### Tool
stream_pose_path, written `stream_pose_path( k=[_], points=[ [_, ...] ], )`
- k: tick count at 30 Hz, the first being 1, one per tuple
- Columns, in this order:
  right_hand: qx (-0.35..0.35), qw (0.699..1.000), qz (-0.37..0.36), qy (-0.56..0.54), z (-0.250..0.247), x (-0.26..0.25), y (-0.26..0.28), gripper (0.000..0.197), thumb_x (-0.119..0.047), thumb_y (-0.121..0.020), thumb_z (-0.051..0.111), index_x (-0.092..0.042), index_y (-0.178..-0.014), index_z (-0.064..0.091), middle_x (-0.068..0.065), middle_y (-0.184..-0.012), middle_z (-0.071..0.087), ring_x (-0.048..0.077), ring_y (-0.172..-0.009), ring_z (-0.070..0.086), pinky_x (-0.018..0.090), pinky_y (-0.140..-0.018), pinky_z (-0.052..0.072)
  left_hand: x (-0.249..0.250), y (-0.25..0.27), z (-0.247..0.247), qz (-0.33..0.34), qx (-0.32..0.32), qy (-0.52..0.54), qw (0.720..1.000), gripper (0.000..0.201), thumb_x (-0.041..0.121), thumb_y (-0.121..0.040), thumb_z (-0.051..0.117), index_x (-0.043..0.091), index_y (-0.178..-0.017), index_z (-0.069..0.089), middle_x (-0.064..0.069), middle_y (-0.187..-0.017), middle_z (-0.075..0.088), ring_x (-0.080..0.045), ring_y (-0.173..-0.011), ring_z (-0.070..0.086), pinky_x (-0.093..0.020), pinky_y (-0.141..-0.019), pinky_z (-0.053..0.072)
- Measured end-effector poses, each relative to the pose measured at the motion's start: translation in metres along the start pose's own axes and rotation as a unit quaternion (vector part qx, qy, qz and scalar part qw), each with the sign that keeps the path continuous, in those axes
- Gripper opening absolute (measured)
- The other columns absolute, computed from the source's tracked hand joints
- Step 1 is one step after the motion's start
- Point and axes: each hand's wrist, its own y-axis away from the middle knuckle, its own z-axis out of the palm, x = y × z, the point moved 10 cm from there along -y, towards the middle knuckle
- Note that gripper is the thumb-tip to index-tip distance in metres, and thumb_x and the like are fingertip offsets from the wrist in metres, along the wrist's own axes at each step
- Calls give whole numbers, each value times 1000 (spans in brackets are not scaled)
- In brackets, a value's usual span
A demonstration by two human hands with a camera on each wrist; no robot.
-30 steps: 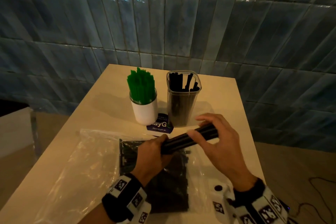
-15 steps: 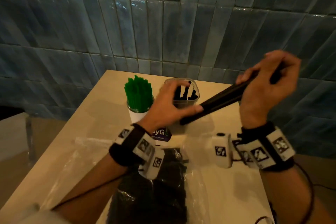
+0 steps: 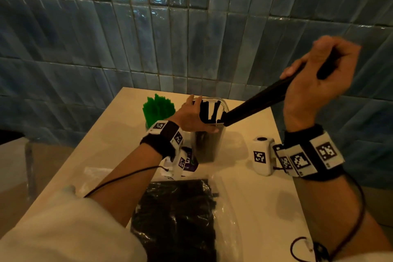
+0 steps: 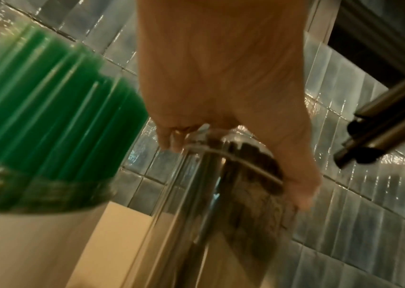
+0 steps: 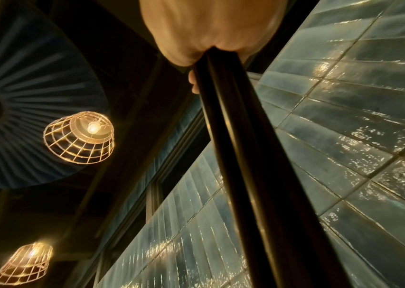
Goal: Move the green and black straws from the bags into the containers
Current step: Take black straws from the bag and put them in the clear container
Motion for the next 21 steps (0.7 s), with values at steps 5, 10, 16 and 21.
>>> stream_pose_path(
  k=[5, 10, 16, 21],
  points=[
    [-25, 1000, -10, -9, 15, -4, 7, 12, -32, -92, 51, -20, -89, 48, -12, -59, 53, 7, -43, 53, 31, -44, 44, -1, 28, 5, 75, 123, 38, 989, 92, 43, -68, 78, 20, -141, 27, -10, -154, 3, -36, -134, 30, -47, -108, 35],
    [-37, 999, -38, 0, 18, -15, 22, 9, -29, -94, 50, -22, -90, 48, -16, -62, 54, 2, -46, 55, 30, -43, 45, 9, 70, 11, 159, 220, 67, 960, 92, 40, -57, 86, 23, -126, 28, -16, -146, 21, -29, -130, 32, -31, -103, 34],
    [-75, 993, -91, 0, 23, -36, 28, 18, -30, -96, 50, -47, -99, 54, -13, -74, 57, 6, -49, 58, 26, -45, 45, 28, 110, 31, 227, 264, 49, 936, 101, 41, -51, 88, 16, -131, 31, -13, -143, 27, -16, -128, 27, -21, -105, 30],
    [-172, 983, -48, 52, 31, -27, 57, 16, -34, -95, 49, -19, -90, 53, 7, -64, 55, 17, -45, 57, 36, -41, 45, 26, 116, 36, 223, 268, 45, 936, 89, 38, -50, 90, 20, -120, 37, -8, -144, 23, -28, -130, 36, -30, -98, 39]
  ],
)
